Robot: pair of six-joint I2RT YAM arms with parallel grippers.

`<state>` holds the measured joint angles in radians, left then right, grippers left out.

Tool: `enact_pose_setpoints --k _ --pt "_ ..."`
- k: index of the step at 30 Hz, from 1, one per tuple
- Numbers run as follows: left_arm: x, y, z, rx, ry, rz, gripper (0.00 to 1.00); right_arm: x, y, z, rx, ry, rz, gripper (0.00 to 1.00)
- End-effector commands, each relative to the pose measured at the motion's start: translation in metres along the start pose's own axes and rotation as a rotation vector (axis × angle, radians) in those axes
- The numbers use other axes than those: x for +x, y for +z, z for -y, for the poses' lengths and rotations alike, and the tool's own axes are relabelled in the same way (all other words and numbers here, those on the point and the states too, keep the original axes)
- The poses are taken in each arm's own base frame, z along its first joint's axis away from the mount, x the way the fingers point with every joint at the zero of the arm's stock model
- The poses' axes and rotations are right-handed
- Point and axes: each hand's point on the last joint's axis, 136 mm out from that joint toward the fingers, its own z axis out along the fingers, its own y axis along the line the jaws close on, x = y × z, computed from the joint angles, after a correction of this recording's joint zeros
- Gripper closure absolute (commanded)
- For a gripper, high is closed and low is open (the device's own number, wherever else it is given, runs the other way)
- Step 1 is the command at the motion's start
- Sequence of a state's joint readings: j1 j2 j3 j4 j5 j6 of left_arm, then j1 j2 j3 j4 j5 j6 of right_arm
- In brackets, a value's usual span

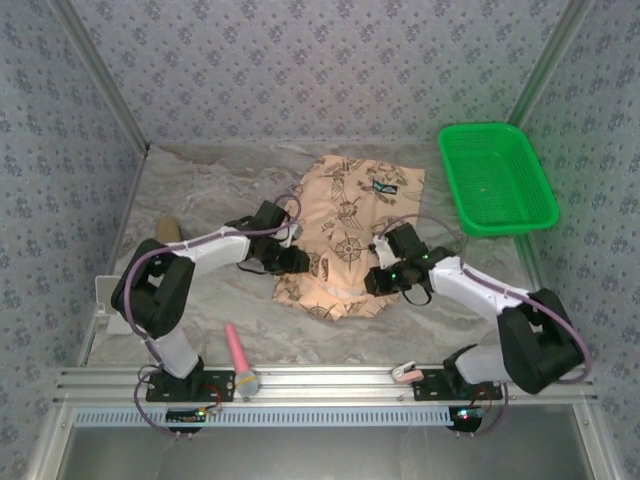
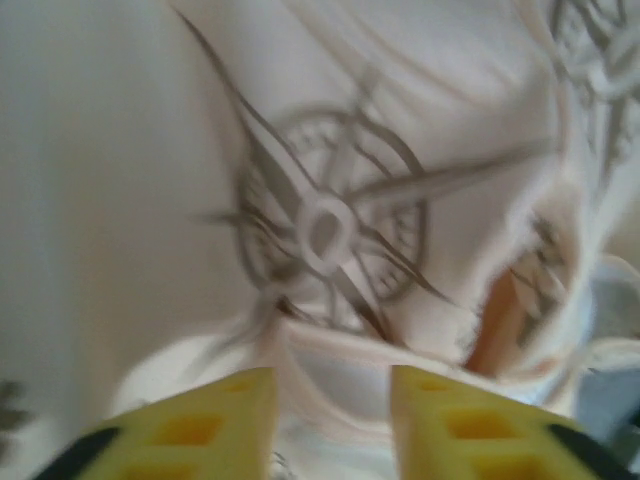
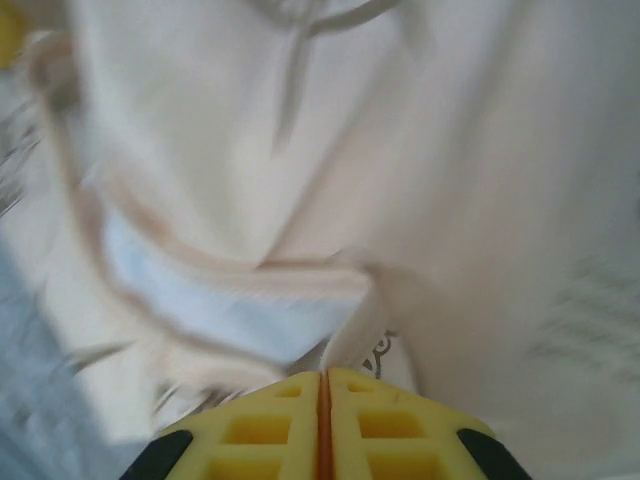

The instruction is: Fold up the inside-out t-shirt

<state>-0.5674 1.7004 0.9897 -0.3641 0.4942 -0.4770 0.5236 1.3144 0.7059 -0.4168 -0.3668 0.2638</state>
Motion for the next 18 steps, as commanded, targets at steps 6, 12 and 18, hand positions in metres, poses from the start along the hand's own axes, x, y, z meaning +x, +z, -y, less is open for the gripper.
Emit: enact_pose_setpoints --k 6,12,18 --pt "0.144 -0.036 0.042 0.187 0.189 -0.297 0.83 0.104 -0.020 -0.041 -0.007 0.118 -0.216 0.62" --pt "0.097 -0.058 0.010 0.015 -0.063 -0.043 0.55 0.026 -0.050 -0.055 0.073 0.074 -0.004 0.44" --pt "0.015 -0.089 -0.020 -0.039 -0.220 0.223 0.46 -0.061 -0.012 -0.094 0.025 -0.271 0.091 0.40"
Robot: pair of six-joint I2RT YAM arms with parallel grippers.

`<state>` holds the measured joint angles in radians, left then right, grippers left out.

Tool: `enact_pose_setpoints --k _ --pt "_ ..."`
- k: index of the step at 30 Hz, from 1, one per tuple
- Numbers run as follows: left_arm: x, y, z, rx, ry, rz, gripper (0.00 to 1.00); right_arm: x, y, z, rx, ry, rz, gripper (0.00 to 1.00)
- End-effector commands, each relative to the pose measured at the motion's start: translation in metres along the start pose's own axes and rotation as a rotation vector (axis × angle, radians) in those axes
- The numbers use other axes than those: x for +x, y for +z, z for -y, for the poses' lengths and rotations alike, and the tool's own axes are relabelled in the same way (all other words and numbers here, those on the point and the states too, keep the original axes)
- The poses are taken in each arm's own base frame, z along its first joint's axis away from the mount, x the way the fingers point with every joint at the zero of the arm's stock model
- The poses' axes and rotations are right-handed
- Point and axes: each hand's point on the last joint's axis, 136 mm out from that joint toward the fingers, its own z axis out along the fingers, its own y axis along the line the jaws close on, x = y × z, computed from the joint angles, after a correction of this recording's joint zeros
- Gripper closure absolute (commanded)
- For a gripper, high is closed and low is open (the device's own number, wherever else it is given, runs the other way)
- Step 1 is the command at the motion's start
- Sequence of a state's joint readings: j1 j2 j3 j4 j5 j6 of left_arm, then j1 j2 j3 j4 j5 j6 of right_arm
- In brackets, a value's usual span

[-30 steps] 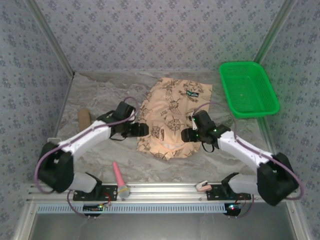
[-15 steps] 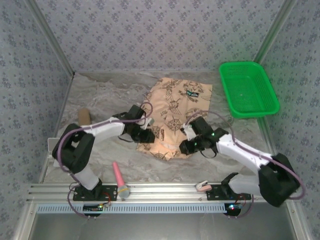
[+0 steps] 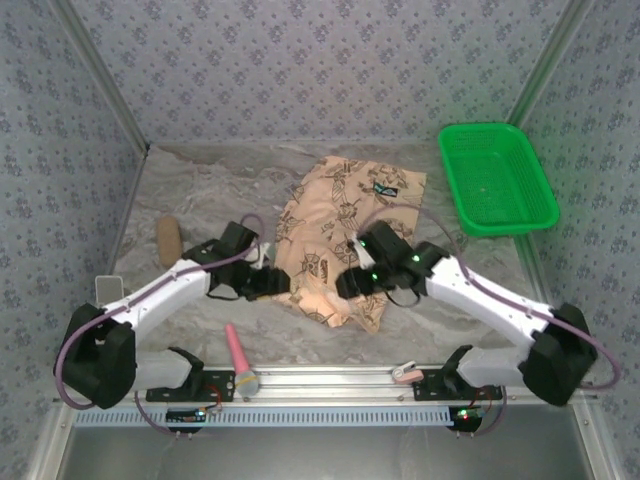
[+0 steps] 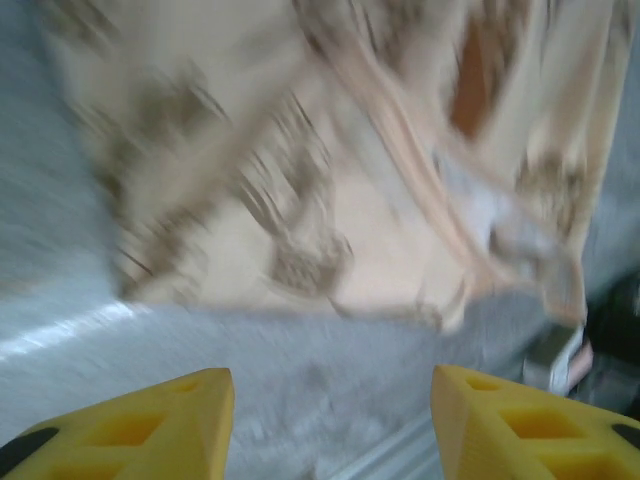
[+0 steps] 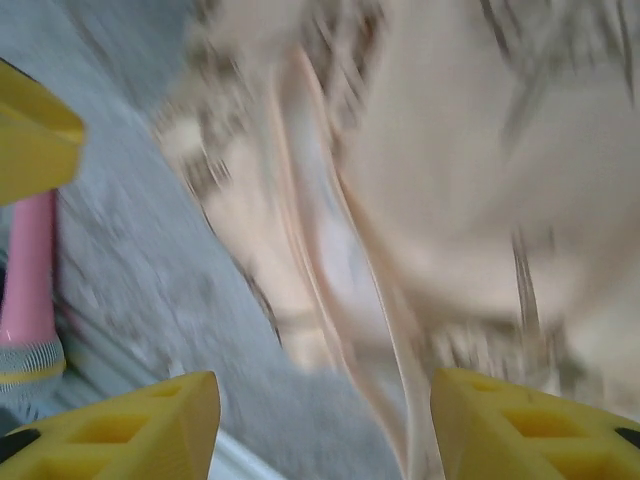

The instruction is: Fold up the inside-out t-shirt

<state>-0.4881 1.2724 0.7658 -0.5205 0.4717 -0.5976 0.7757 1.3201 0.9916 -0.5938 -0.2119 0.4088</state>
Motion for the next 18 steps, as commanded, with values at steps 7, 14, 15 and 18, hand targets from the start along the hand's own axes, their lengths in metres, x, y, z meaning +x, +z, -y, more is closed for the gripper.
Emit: enact_pose_setpoints --k 7,14,15,18 --pt "-0.084 -0.017 -0.022 -0.109 -0.116 0.200 0.45 -0.051 0.098 -0.034 -0.086 -0.304 -0.031 0.37" --pt "-0.084 -0.009 -0.044 -0.118 -0.162 0.193 0.46 -0.051 0.137 -0.032 -0.077 -0.297 -0.100 0.45" --pt "-0.083 -0.009 -0.046 -0.117 -0.164 0.188 0.46 -0.047 0.139 -0.032 -0.091 -0.292 -0.113 0.51" --pt "-0.080 -0.010 -0.051 -0.115 -0.176 0.186 0.47 -0.031 0.133 -0.048 -0.182 -0.290 -0.145 0.81"
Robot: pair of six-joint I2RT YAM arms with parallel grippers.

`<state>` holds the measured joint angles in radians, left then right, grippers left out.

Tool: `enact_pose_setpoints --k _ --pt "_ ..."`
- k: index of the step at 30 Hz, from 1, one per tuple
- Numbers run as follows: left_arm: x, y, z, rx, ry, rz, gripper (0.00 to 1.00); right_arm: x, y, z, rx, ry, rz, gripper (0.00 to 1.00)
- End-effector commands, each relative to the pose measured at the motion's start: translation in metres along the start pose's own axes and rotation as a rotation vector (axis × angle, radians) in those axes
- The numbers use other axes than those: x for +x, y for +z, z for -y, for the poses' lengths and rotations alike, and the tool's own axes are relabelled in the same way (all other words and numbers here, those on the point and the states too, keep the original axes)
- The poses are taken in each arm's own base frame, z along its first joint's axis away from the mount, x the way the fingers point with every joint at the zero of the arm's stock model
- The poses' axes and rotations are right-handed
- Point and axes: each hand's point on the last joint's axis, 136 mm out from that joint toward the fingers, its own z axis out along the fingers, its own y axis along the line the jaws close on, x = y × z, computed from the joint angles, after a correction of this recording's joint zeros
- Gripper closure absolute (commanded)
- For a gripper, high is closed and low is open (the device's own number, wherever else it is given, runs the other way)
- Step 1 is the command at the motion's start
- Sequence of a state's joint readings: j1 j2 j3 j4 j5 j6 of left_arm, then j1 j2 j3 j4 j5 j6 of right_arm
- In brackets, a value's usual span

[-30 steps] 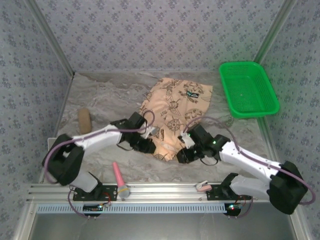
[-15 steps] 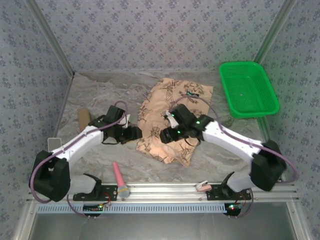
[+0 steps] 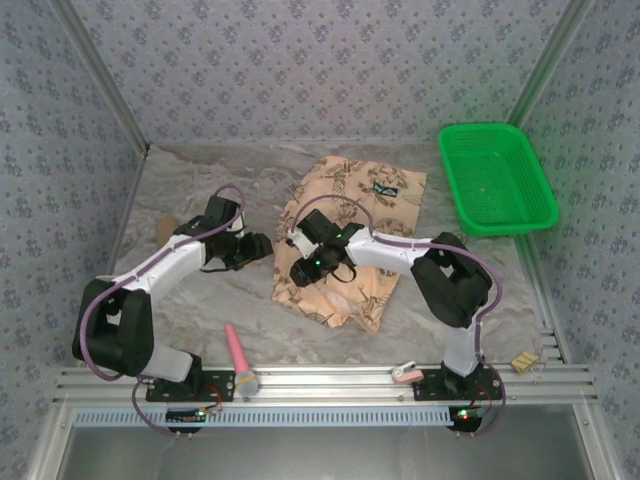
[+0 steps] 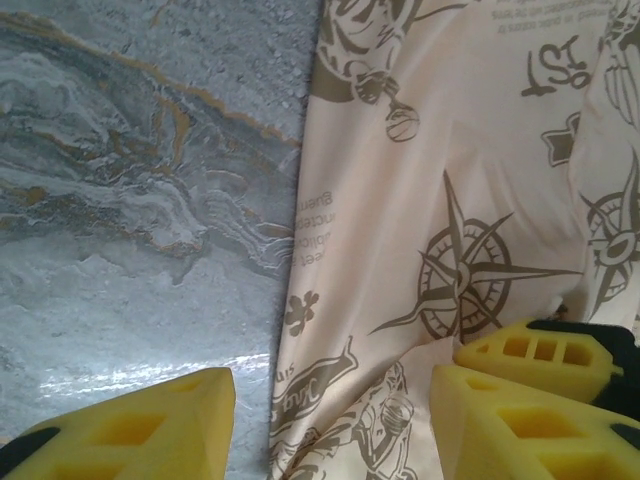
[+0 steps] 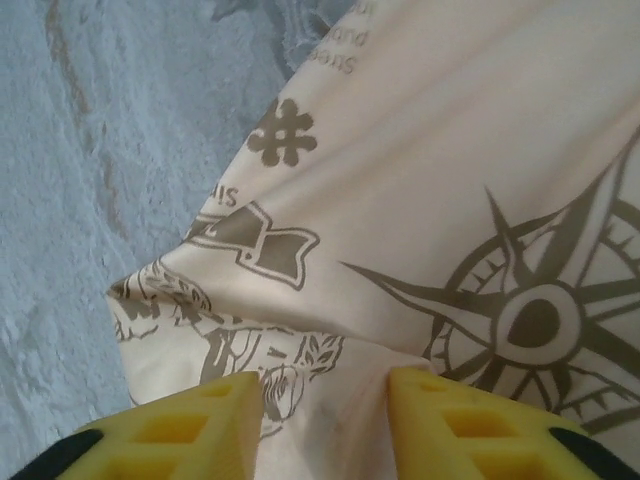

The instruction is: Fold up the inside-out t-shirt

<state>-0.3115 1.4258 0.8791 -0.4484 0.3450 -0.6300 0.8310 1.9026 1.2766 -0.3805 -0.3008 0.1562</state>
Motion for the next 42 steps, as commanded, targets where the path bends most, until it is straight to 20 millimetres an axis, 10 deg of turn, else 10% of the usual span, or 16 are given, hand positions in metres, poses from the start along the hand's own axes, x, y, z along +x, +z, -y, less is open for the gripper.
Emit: enact_pose_setpoints --k 1,7,11,16,22,25,32,37,42 --pt "0.002 0.000 -0.008 0.002 -0.009 -0.003 0.47 0.007 -0.005 -0.030 -0.131 -0.032 -0.012 0.87" --pt "-0.003 -0.010 -0.004 0.037 0.003 -0.005 0.48 0.057 -0.040 -0.125 -0.393 -0.203 -0.076 0.92" --pt "-0.003 -0.009 0.006 0.082 0.042 -0.012 0.48 0.092 -0.049 -0.176 -0.423 -0.353 -0.140 0.64" --pt "0.014 0.010 0.025 0.086 0.142 -0.071 0.48 0.070 -0.060 -0.136 -0.237 -0.313 -0.050 0.53" --pt "0.021 0.034 0.040 0.075 0.184 -0.116 0.48 0.037 -0.072 -0.013 0.043 -0.113 0.142 0.41" --pt "0.013 0.043 0.040 0.064 0.172 -0.102 0.48 0.035 -0.058 0.009 0.044 -0.096 0.122 0.40" --pt "0.006 0.076 0.050 0.031 0.211 -0.125 0.50 0.027 -0.011 -0.012 -0.060 -0.122 0.031 0.51" --pt "0.009 0.095 0.041 0.003 0.197 -0.157 0.50 0.077 -0.014 -0.081 -0.343 -0.172 -0.125 0.71" --pt "0.012 0.100 0.033 -0.022 0.195 -0.165 0.50 0.135 -0.033 -0.148 -0.499 -0.234 -0.281 0.63"
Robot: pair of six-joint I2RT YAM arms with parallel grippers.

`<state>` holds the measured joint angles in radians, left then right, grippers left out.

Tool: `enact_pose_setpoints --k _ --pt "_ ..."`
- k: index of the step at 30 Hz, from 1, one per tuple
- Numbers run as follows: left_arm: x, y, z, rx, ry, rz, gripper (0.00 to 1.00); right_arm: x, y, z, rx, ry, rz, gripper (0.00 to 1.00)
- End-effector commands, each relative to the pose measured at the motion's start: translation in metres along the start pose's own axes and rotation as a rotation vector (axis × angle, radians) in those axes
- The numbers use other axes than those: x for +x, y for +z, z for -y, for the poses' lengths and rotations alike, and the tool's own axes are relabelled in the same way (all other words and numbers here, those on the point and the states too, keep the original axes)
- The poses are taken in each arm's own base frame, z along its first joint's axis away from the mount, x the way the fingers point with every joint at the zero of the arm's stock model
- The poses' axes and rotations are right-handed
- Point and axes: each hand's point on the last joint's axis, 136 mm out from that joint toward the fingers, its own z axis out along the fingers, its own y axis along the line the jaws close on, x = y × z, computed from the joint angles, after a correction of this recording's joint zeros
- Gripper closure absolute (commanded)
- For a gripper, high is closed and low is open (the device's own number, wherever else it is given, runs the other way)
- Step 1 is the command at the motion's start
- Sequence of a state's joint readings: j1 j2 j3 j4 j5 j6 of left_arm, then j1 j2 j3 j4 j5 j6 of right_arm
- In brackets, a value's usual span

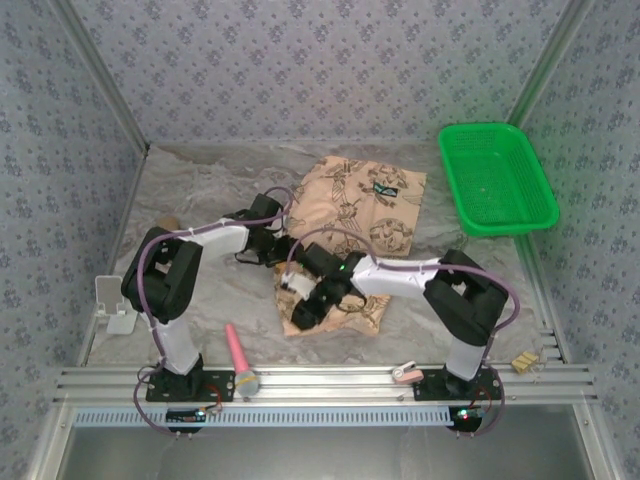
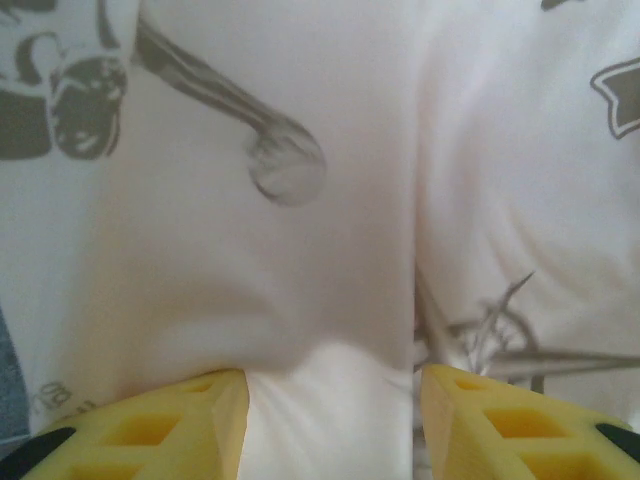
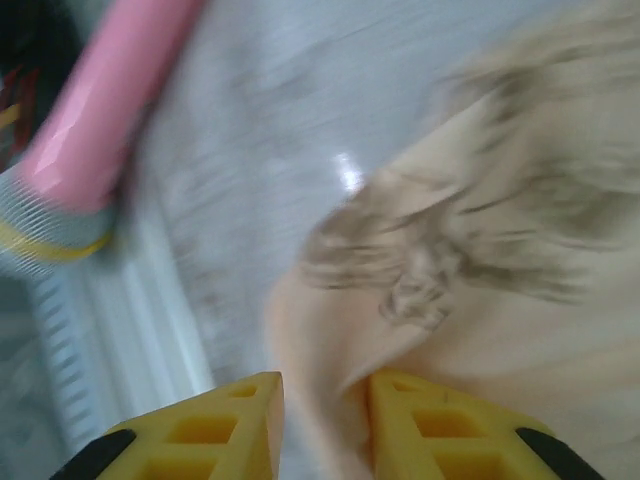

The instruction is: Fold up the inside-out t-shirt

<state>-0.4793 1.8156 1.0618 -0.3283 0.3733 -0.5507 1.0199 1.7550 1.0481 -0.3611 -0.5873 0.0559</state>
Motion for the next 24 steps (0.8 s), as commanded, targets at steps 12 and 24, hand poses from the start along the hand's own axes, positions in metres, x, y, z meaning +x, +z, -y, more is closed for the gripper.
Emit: enact_pose_setpoints --k 12,24 --pt "0.028 -0.028 0.021 0.067 0.042 -0.011 0.50 -0.017 -0.115 0.084 0.570 0.246 0.330 0.44" --pt "0.056 -0.007 0.052 0.157 0.105 -0.081 0.48 0.003 -0.071 0.139 0.743 0.487 0.314 0.59"
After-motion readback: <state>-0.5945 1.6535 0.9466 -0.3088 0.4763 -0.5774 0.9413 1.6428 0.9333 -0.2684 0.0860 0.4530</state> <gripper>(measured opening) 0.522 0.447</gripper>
